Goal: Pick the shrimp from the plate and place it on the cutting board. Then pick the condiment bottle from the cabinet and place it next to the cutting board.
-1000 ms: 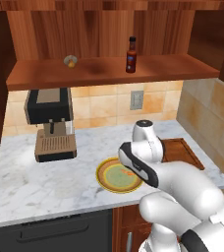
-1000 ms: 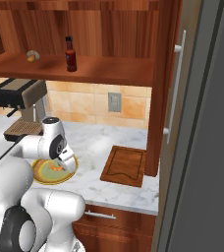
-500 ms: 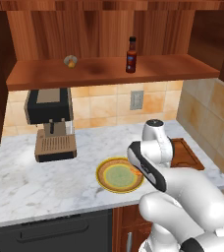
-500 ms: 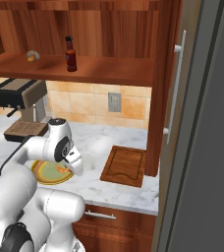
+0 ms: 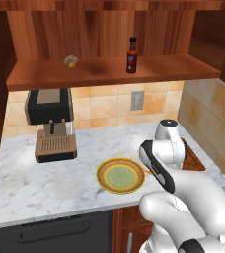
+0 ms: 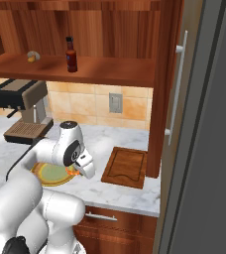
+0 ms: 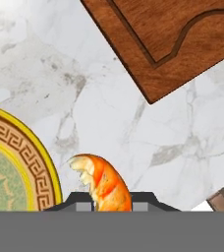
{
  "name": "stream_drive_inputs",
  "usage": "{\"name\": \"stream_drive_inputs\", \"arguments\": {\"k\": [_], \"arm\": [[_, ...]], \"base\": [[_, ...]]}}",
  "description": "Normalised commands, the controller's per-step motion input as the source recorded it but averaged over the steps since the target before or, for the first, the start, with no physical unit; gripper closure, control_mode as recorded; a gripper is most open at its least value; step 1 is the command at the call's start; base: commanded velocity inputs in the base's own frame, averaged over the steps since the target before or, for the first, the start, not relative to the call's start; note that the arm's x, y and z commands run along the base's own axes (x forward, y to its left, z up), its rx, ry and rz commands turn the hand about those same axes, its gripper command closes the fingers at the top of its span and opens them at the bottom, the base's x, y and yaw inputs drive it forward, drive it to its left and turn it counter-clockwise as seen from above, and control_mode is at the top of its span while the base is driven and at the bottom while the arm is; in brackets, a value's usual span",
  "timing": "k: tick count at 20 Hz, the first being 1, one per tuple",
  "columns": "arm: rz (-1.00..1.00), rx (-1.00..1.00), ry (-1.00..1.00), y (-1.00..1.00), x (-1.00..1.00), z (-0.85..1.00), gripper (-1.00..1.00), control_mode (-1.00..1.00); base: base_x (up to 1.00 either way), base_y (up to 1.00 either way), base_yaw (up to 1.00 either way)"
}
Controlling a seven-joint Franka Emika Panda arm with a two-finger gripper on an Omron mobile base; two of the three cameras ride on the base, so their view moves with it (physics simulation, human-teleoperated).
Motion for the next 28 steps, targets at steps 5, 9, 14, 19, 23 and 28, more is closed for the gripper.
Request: {"name": "stream_drive_inputs", "arguments": {"k": [5, 9, 14, 19, 23, 28], "arm": [[-0.01, 0.0, 0.0, -0.44, 0.0, 0.05, 1.0, -1.0], [-0.02, 0.0, 0.0, -0.45, 0.0, 0.02, 1.0, -1.0], [0.0, 0.0, -0.01, -0.44, 0.0, 0.01, 1.0, -1.0], [0.0, 0.0, -0.01, -0.4, 0.04, 0.0, 1.0, -1.0], [0.0, 0.0, -0.01, -0.4, 0.09, 0.0, 1.0, -1.0], [0.0, 0.0, -0.01, -0.37, 0.26, 0.0, 1.0, -1.0]], "base": [[0.0, 0.0, 0.0], [0.0, 0.0, 0.0], [0.0, 0.0, 0.0], [0.0, 0.0, 0.0], [0.0, 0.0, 0.0], [0.0, 0.0, 0.0]]}}
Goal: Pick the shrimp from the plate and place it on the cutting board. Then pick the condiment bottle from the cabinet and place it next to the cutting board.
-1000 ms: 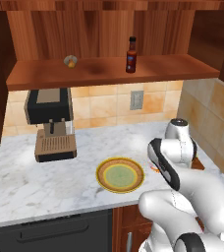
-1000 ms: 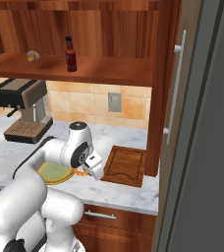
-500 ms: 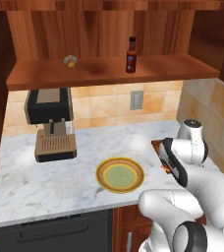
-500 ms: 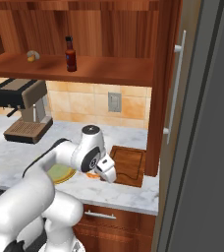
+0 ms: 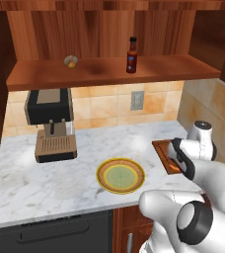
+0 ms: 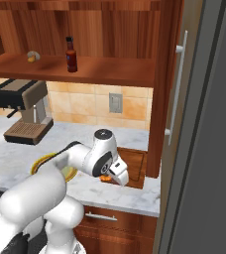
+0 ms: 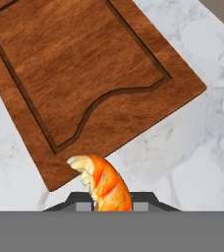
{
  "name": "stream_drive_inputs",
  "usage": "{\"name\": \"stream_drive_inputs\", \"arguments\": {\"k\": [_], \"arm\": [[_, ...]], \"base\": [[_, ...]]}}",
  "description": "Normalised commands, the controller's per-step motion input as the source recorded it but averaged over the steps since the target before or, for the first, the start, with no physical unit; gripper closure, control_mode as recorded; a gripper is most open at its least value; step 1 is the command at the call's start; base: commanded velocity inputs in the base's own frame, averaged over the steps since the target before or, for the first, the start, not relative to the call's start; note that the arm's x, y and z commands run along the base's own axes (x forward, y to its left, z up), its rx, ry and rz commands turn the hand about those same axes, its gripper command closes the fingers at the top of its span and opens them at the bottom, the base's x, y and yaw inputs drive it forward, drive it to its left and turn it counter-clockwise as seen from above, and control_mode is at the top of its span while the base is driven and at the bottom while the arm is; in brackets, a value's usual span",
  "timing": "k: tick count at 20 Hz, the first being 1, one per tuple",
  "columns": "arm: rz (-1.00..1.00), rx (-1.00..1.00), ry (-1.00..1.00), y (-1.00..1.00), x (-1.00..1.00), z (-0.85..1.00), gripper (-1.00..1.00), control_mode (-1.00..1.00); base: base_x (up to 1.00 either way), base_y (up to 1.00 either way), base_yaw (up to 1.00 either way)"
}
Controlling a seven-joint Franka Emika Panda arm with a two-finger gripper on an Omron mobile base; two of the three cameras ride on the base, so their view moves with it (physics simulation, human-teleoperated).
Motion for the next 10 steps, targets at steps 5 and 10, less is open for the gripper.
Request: {"name": "stream_drive_inputs", "arguments": {"k": [5, 10], "arm": [[0.0, 0.0, 0.0, -0.34, 0.37, 0.0, 1.0, -1.0], [0.0, 0.03, 0.0, -0.26, 0.39, 0.0, 1.0, -1.0]], "base": [[0.0, 0.0, 0.0], [0.0, 0.0, 0.0]]}}
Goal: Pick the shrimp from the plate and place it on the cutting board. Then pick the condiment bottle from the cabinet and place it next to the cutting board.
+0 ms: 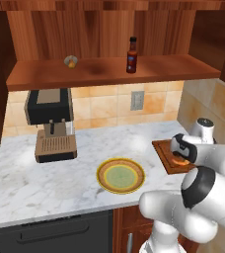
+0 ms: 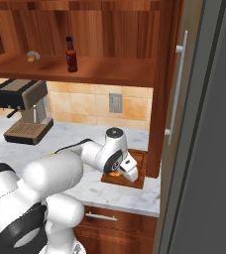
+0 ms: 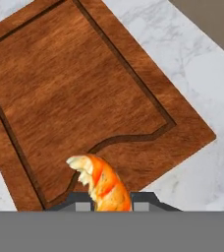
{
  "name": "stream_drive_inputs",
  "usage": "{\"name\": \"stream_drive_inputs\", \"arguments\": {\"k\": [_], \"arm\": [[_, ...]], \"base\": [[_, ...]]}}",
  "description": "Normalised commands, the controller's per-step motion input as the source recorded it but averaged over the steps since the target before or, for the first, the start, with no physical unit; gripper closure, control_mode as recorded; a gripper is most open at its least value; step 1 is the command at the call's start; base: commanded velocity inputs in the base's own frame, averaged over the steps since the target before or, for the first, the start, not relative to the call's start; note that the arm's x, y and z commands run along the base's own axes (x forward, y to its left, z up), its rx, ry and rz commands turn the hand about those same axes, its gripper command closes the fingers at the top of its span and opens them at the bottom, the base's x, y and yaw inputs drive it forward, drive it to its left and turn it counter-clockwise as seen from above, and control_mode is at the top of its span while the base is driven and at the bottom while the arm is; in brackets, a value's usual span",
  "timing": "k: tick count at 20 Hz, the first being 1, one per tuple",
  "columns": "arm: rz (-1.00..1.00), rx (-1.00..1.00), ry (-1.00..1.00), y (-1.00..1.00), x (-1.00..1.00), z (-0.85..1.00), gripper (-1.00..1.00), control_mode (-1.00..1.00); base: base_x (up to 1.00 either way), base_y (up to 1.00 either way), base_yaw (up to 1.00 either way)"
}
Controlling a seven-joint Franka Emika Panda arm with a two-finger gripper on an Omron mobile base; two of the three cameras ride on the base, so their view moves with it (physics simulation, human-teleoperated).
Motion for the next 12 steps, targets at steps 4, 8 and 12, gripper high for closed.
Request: {"name": "stream_drive_inputs", "arguments": {"k": [4, 8, 12], "arm": [[0.0, 0.04, 0.0, -0.19, 0.4, 0.0, 1.0, -1.0], [0.0, 0.03, 0.0, -0.16, 0.4, 0.0, 1.0, -1.0], [0.0, 0.02, 0.0, -0.06, 0.25, -0.11, 1.0, -1.0]], "base": [[0.0, 0.0, 0.0], [0.0, 0.0, 0.0], [0.0, 0.0, 0.0]]}}
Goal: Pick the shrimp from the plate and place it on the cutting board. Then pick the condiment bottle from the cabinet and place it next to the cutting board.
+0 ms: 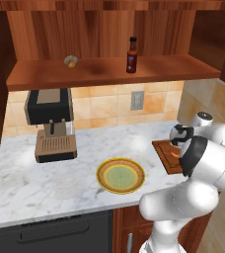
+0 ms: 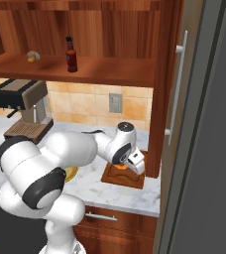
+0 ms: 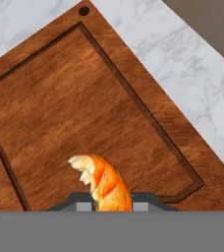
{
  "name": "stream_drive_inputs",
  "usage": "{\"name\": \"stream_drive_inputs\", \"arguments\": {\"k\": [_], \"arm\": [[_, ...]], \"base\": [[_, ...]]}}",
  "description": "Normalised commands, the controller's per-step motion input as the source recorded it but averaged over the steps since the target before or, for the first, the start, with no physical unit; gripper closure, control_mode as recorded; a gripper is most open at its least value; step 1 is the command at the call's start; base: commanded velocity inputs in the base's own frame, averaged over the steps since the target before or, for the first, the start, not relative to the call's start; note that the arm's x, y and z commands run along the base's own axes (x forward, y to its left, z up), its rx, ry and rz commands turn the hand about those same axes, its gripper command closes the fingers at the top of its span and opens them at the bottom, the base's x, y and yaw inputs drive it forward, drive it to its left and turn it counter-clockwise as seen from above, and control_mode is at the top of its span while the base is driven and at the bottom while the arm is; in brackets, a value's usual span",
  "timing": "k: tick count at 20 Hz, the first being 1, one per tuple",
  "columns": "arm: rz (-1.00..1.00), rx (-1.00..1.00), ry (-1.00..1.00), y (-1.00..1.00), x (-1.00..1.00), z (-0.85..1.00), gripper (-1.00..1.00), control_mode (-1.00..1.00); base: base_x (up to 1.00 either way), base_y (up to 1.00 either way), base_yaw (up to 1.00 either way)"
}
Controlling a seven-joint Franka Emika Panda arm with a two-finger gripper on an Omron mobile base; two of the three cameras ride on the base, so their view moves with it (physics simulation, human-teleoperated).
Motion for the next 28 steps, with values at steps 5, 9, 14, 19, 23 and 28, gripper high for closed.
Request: {"name": "stream_drive_inputs", "arguments": {"k": [5, 9, 14, 19, 23, 28], "arm": [[0.0, 0.0, -0.03, 0.0, 0.01, -0.21, 1.0, -1.0], [0.0, 0.0, -0.01, 0.0, 0.01, -0.25, 1.0, -1.0], [0.0, 0.0, -0.01, 0.0, 0.09, -0.21, 1.0, -1.0], [0.0, 0.0, 0.0, 0.0, 0.15, -0.19, 1.0, -1.0], [0.0, 0.0, 0.0, 0.0, 0.14, -0.16, 1.0, -1.0], [0.0, 0.0, 0.0, 0.0, 0.1, -0.16, 1.0, -1.0]], "base": [[0.0, 0.0, 0.0], [0.0, 0.0, 0.0], [0.0, 0.0, 0.0], [0.0, 0.0, 0.0], [0.0, 0.0, 0.0], [0.0, 0.0, 0.0]]}}
